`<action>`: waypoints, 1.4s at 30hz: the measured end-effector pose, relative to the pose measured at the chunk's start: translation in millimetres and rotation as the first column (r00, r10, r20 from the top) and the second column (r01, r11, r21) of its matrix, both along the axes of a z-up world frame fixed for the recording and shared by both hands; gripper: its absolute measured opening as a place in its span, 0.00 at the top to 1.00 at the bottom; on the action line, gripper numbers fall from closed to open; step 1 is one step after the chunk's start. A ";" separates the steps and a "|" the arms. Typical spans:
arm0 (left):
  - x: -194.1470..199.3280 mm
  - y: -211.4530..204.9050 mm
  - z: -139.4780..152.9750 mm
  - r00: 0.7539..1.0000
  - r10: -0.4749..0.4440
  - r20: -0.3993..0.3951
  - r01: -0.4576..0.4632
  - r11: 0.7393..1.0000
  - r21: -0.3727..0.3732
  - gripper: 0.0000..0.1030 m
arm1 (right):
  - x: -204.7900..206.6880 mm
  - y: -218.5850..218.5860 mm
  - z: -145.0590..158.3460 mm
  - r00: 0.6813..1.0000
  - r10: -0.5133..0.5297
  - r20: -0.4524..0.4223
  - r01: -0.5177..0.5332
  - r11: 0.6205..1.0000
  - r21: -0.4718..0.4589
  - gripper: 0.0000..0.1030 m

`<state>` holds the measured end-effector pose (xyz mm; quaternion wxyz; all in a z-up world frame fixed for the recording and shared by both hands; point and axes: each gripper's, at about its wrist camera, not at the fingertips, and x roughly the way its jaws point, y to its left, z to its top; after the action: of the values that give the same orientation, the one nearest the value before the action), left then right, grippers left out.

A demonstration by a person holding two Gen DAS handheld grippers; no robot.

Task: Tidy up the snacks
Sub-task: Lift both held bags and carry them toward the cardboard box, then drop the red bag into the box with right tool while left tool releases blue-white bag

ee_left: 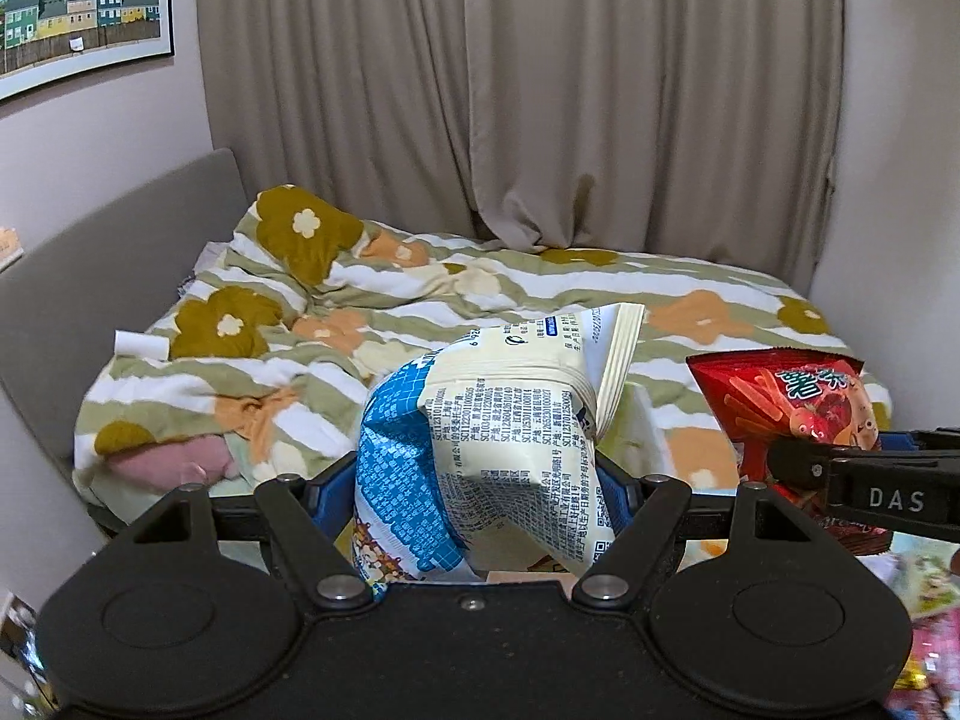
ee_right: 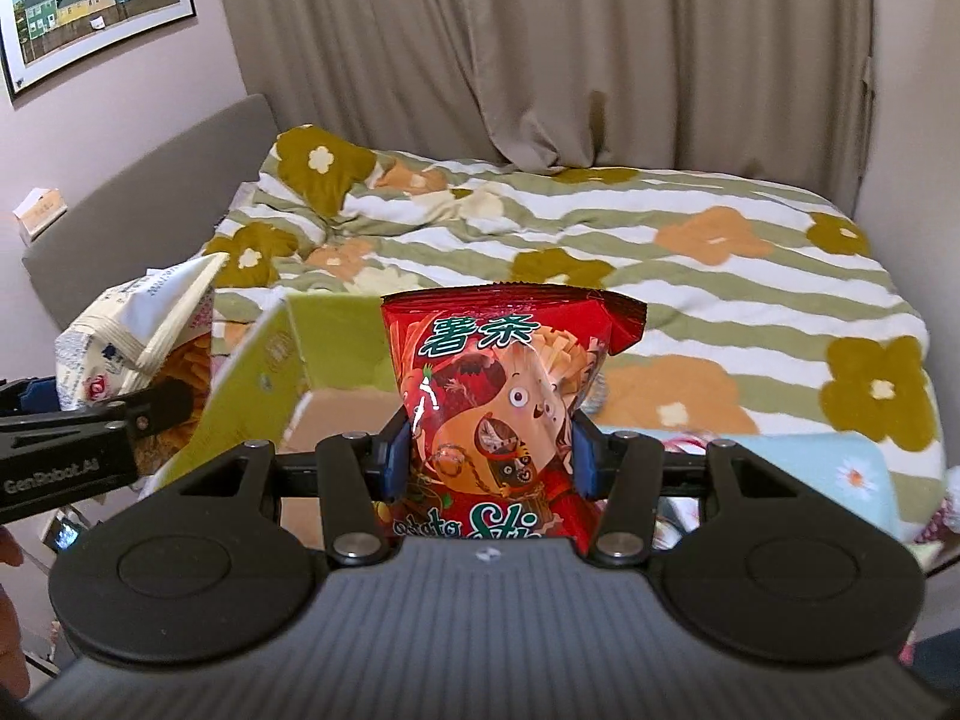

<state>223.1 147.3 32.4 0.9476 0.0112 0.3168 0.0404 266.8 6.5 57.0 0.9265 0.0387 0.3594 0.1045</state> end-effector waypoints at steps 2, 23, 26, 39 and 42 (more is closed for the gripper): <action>19.1 13.8 -4.9 1.000 -0.006 -0.014 0.006 1.000 0.010 0.23 | 13.1 15.1 -0.9 1.000 0.002 -0.004 -0.002 1.000 0.004 0.36; 142.8 39.1 -109.8 0.956 -0.196 -0.219 0.211 0.976 0.048 0.02 | 115.6 81.9 -69.3 0.978 -0.139 -0.154 0.131 0.990 -0.056 0.36; 138.2 48.3 -103.3 0.955 -0.200 -0.220 0.208 0.978 0.013 0.02 | 119.0 80.8 -72.7 0.976 -0.137 -0.170 0.129 0.990 -0.053 0.35; 113.6 88.5 -77.4 0.977 -0.123 -0.176 0.117 0.992 -0.046 0.02 | 133.3 100.2 -78.9 0.976 -0.072 -0.205 0.071 0.997 -0.010 0.34; 112.5 90.7 -78.5 0.977 -0.116 -0.177 0.110 0.993 -0.044 0.02 | 139.3 104.2 -85.6 0.977 -0.063 -0.203 0.062 0.998 -0.009 0.32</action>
<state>335.6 238.0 -46.1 0.9160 0.0168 0.4003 -0.0202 406.1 110.7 -28.5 0.8878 0.0592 0.4509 0.0703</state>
